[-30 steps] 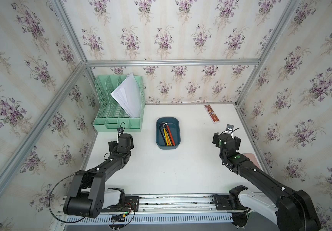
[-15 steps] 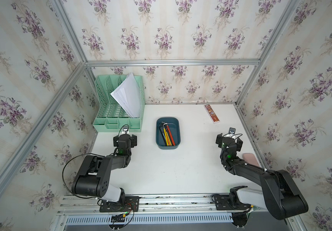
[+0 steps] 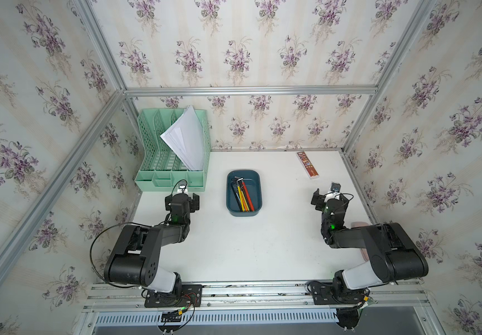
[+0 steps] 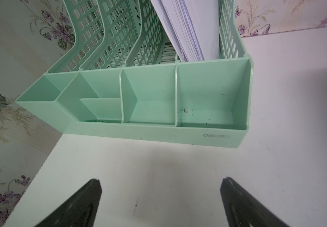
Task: Put the hex key on the desktop into the storage box
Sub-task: Reset both arms
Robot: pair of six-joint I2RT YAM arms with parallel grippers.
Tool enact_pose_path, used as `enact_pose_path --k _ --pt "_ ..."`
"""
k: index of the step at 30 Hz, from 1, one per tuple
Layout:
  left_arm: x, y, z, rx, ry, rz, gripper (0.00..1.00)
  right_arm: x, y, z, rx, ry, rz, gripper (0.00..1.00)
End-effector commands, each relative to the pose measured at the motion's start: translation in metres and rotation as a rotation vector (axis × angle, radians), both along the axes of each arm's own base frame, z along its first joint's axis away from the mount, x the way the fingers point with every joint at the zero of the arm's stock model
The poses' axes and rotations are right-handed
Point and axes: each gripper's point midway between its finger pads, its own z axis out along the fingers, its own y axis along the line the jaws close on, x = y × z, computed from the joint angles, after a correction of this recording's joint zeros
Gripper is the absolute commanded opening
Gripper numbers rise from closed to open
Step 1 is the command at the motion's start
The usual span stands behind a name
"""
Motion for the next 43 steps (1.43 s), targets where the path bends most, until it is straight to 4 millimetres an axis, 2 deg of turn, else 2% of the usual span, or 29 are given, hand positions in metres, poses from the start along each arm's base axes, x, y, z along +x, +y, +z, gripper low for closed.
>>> enact_pose_path --k 1,5,21,43 --pt "0.003 -0.001 0.006 -0.002 -0.021 -0.004 0.99 0.001 0.019 0.009 0.068 -0.093 0.155 1.00" --pt "0.003 -0.001 0.006 -0.002 -0.020 -0.004 0.99 0.003 0.029 0.009 0.059 -0.088 0.218 1.00" --pt "0.004 -0.002 0.005 -0.007 -0.016 -0.011 0.99 0.003 0.041 0.009 0.048 -0.078 0.288 1.00" --pt "0.003 -0.001 0.005 -0.008 -0.019 -0.010 0.99 0.003 0.041 0.009 0.050 -0.078 0.289 1.00"
